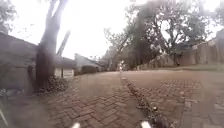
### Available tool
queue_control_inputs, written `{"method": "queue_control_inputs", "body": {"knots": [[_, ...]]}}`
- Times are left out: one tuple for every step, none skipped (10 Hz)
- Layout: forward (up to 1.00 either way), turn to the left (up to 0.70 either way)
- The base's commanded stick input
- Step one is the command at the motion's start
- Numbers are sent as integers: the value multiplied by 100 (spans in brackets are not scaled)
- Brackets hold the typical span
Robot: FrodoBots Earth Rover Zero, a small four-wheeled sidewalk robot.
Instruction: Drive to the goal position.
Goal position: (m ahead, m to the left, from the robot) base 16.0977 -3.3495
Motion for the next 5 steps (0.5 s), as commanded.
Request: {"method": "queue_control_inputs", "body": {"knots": [[30, 60], [30, 60], [30, 60], [30, 46], [30, 29]]}}
